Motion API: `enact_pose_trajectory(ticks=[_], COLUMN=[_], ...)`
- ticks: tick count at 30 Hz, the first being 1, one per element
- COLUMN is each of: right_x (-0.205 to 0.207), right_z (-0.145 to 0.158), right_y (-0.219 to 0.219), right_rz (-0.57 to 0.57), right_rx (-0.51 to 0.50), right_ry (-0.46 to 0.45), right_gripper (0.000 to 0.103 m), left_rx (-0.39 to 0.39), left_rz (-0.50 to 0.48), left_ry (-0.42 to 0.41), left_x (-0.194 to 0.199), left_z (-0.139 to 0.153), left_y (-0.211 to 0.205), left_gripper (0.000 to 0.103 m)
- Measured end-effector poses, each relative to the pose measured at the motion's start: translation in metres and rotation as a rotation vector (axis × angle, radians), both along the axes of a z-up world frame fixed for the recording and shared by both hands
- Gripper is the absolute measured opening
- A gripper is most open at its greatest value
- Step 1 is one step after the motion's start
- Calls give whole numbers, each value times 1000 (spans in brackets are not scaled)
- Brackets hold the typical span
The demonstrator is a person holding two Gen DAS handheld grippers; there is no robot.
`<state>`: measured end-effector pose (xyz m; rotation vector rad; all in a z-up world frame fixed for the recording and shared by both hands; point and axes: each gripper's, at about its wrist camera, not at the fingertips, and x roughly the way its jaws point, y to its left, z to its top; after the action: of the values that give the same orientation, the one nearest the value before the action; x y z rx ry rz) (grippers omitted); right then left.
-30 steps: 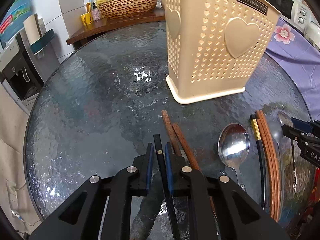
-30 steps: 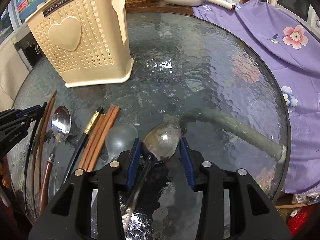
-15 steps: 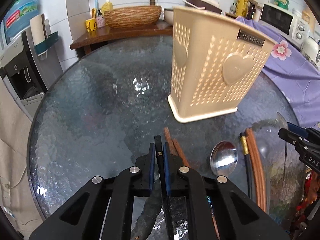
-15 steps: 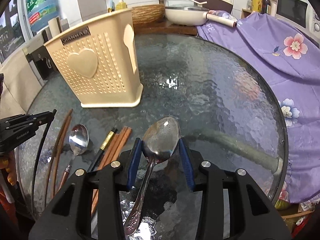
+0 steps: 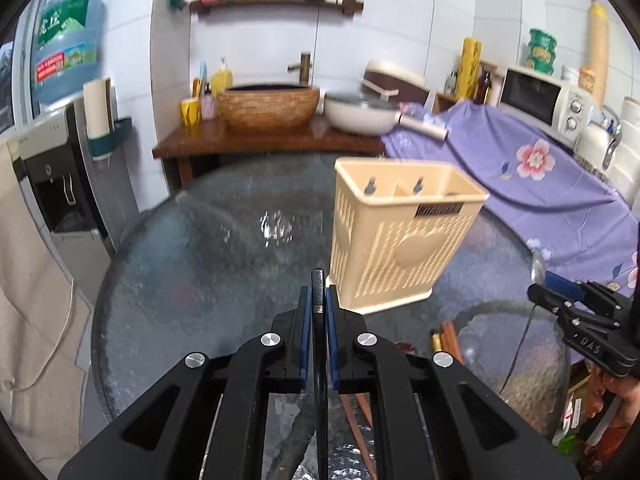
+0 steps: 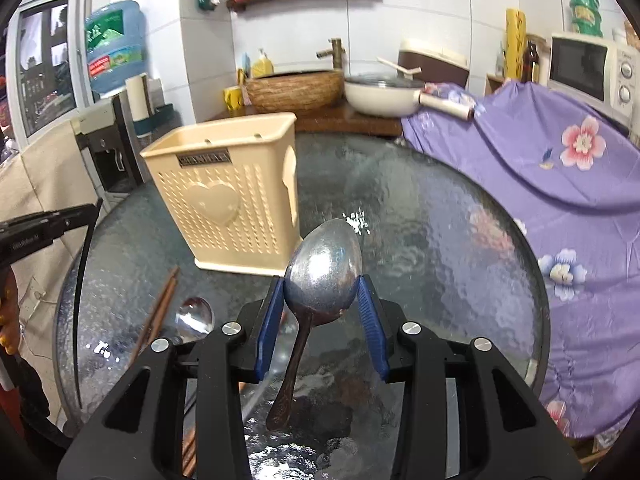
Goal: Organize utensils
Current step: 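Lift the metal spoon with the right gripper toward the cream caddy, then lower the spoon into the caddy and open the right gripper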
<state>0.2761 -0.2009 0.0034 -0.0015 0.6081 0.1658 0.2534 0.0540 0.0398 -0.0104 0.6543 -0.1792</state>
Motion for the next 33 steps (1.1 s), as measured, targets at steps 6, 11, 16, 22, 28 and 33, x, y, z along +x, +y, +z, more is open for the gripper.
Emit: enact_pose_trajectory(ticks=[6,11,16,22,28,33], right_x=[-11,-17,-23,-32,-32,-29], right_z=[15,25,32,36,41,42], right_y=[4,2,2,9,13,19], right_rz=[37,51,63,77,86,99], right_rx=[17,25,21,-10,-14,-24], right_ry=[-39,-60,-90,-135,-153,-158], right_gripper=[39,39,39,39,39,39], left_rx=[-12,-24,-31,-39,-41,-29], left_rz=[-5,2,15,20,26,22], left_ry=[-64,-103,-136,-159,-184,-198], left_x=[-19,-30,-36,-40,-38,-34], left_z=[21,33,43,51,61,66], left_y=[1,7,9,12,13,9], left_gripper=[7,7,7,7,7,7])
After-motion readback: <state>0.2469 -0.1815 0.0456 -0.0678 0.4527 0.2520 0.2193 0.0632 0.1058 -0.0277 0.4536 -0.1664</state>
